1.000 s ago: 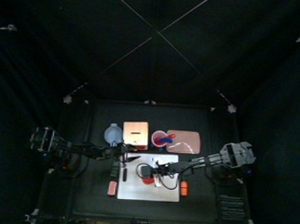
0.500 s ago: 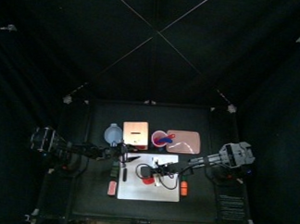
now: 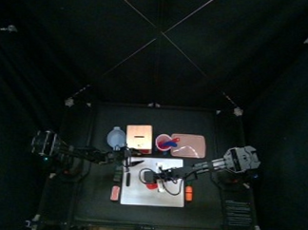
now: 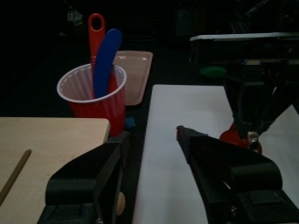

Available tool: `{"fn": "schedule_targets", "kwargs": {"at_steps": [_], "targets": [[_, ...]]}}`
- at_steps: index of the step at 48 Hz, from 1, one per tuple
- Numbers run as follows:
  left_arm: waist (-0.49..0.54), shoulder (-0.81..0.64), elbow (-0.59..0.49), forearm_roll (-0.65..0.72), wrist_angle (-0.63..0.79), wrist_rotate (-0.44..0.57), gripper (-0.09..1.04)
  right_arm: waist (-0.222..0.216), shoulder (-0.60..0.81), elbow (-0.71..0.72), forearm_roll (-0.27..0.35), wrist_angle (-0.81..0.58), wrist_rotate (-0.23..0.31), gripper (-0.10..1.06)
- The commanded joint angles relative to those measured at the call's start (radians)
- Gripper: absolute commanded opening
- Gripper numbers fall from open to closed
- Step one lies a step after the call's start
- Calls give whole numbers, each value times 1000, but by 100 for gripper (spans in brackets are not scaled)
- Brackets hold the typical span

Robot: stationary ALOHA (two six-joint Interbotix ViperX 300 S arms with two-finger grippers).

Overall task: Get the cutter from the drawer then cut the dough then place the extra dough in the bowl
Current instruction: Cut the dough

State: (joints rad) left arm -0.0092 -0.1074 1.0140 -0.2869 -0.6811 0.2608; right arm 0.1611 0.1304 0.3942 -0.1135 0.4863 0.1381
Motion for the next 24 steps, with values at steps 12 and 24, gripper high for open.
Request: {"fn": "schedule_targets", "kwargs": {"at_steps": [12,24], "targets": [[-43,32,-57,-25,-71,2,88,3,-89,0,-3,-25,-5,84],[-179,149,-95,-84,-216,0,90,-12,-301,285,-69,-385,-26,84]]}}
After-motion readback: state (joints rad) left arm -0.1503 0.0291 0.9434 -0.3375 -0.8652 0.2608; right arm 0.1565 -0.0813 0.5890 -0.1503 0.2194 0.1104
